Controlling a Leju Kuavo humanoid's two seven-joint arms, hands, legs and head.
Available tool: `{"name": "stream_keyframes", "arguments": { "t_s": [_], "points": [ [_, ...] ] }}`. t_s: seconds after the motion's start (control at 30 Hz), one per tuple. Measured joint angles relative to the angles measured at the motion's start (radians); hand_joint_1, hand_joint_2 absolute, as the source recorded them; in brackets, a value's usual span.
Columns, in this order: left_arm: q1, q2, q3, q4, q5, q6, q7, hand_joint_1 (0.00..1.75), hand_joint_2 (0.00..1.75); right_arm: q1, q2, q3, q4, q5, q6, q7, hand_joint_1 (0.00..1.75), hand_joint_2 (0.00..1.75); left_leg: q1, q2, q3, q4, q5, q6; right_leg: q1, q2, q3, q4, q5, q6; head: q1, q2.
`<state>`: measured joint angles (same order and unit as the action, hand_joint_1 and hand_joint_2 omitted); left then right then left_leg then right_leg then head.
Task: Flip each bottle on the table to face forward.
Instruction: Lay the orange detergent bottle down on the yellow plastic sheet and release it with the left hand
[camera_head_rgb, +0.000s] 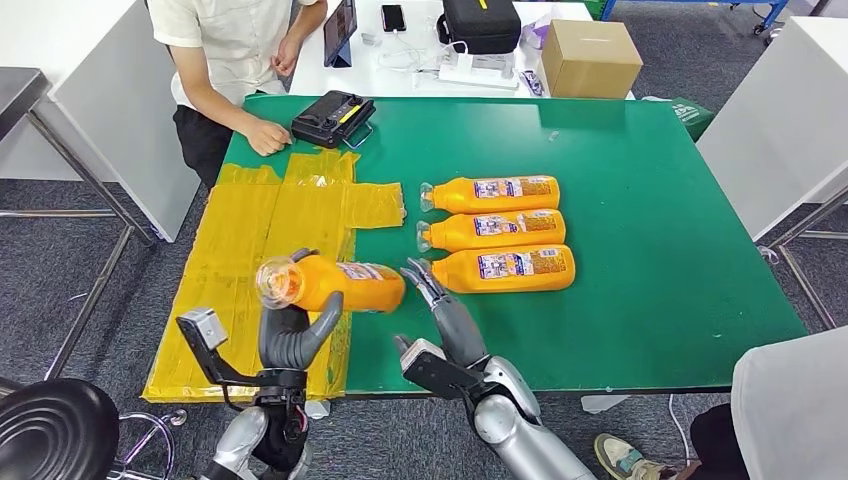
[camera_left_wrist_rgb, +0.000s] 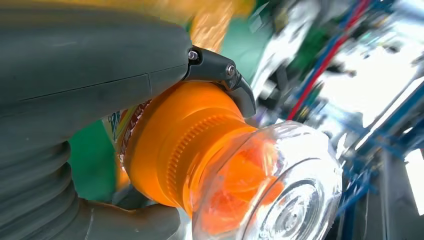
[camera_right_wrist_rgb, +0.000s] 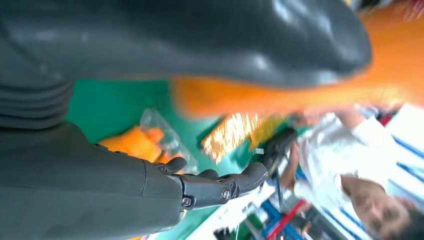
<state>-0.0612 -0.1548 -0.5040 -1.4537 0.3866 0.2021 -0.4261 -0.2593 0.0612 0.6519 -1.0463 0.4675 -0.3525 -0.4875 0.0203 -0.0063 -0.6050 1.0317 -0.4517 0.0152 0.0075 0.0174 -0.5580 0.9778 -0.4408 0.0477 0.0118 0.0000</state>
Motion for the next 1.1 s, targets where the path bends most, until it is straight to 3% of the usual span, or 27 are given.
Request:
{"name": "stream_keyframes", "arguments": {
  "t_s": [0.17, 0.23, 0.33, 0.57, 0.7, 0.83, 1.1],
  "points": [
    [0.008, 0.01, 0.044, -0.061, -0.445, 0.313, -0.103, 1.75, 1.75, 0.07, -0.01, -0.05, -0.112, 0.069, -0.119, -0.037, 0.0, 0.0, 0.0, -0.001, -0.001, 0.0, 0.0, 0.0, 0.0, 0.0, 0.0, 0.0, 0.0, 0.0, 0.0, 0.0],
    [0.009, 0.012, 0.065, -0.073, -0.688, 0.431, -0.09, 1.75, 1.75, 0.095, -0.012, -0.069, -0.163, 0.094, -0.149, -0.045, 0.0, 0.0, 0.0, -0.001, -0.001, 0.0, 0.0, 0.0, 0.0, 0.0, -0.001, 0.0, 0.0, 0.0, 0.0, 0.0],
    [0.01, 0.011, 0.098, -0.076, -0.964, 0.489, -0.033, 1.75, 1.75, 0.121, -0.011, -0.093, -0.226, 0.108, -0.157, -0.05, 0.0, 0.0, 0.0, -0.002, -0.001, 0.0, 0.0, 0.0, 0.0, -0.001, -0.001, 0.0, 0.0, 0.0, 0.0, 0.0],
    [0.004, -0.01, 0.159, -0.059, -1.25, 0.493, 0.104, 1.75, 1.75, 0.152, -0.002, -0.123, -0.286, 0.1, -0.119, -0.06, 0.0, 0.0, 0.0, -0.002, 0.0, 0.0, 0.001, -0.001, 0.0, -0.001, -0.001, 0.0, 0.0, -0.001, 0.0, 0.0],
    [-0.063, -0.008, 0.17, 0.039, -1.489, 0.443, 0.311, 1.75, 1.75, 0.155, 0.011, -0.136, -0.29, 0.093, -0.08, -0.071, 0.0, 0.0, 0.0, -0.003, -0.001, 0.0, 0.002, -0.001, 0.0, -0.003, -0.001, 0.002, 0.0, -0.001, 0.0, 0.0],
    [-0.119, -0.006, 0.173, 0.136, -1.546, 0.425, 0.372, 1.75, 1.75, 0.158, 0.022, -0.144, -0.29, 0.091, -0.066, -0.074, 0.0, 0.0, 0.0, -0.002, -0.001, 0.0, 0.003, -0.002, 0.0, -0.003, -0.003, 0.002, 0.002, -0.003, 0.0, 0.0],
    [-0.27, -0.01, 0.17, 0.394, -1.648, 0.215, 0.546, 1.75, 1.75, 0.16, 0.041, -0.155, -0.29, 0.07, 0.001, -0.078, 0.0, 0.0, 0.0, -0.002, -0.002, 0.0, 0.005, -0.003, 0.0, -0.003, -0.004, 0.003, 0.002, -0.004, 0.0, 0.0]
  ]
}}
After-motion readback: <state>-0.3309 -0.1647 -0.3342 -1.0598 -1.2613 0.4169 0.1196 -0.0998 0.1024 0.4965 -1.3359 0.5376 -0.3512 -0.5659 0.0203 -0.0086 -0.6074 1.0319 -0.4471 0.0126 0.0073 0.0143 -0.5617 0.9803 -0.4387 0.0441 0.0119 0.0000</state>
